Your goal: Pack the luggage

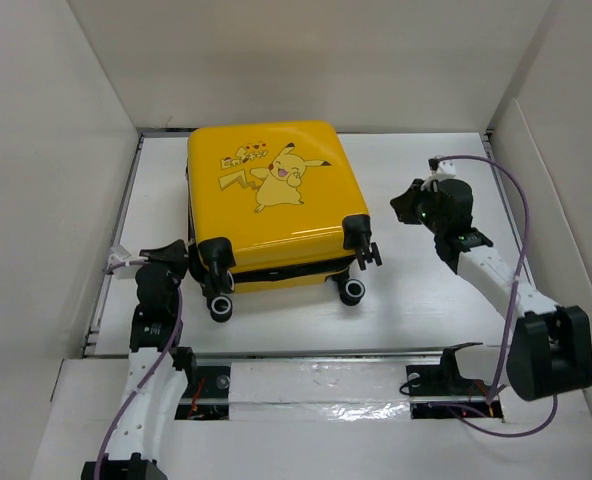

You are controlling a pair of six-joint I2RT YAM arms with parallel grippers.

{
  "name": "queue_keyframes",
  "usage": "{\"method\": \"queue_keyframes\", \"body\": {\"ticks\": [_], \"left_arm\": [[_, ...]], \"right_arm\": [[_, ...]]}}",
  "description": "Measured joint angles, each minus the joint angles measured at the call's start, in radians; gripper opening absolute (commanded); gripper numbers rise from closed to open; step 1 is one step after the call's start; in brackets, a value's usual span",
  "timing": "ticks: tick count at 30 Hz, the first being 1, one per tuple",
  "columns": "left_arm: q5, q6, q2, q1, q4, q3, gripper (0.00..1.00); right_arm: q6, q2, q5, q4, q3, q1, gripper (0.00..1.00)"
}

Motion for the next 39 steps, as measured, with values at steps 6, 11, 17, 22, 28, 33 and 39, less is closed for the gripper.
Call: {"method": "queue_keyframes", "body": {"ticks": [6, 11, 17, 22, 28, 33, 39], "left_arm": [[0.033, -0.044, 0.220, 0.072, 0.065, 0.026, 0.00], [0.076, -0.050, 0.332, 0.119, 0.098, 0.026, 0.00], [0.175, -0.037, 0.447, 0.158, 0.197, 0.011, 0.00], [0.242, 0.000, 0.535, 0.166, 0.329, -0.011, 0.00], [0.082, 0.056, 0.525, -0.032, 0.377, -0.024, 0.00], [-0.105, 0.056, 0.504, -0.278, 0.360, -0.029, 0.00], [-0.282, 0.029, 0.512, -0.615, 0.222, -0.054, 0.00]], "right_arm": [[0.010, 0.297, -0.023, 0.050, 0.064, 0.009, 0.00], [0.034, 0.523, -0.074, 0.078, 0.161, 0.043, 0.00], [0.019, 0.735, -0.146, 0.060, 0.378, 0.109, 0.00], [-0.028, 0.830, -0.191, -0.035, 0.534, 0.128, 0.00], [-0.128, 0.988, -0.165, -0.198, 0.843, 0.129, 0.00], [-0.214, 1.094, -0.097, -0.259, 1.056, 0.105, 0.04], [-0.278, 1.104, -0.064, -0.372, 1.131, 0.058, 0.43]]}}
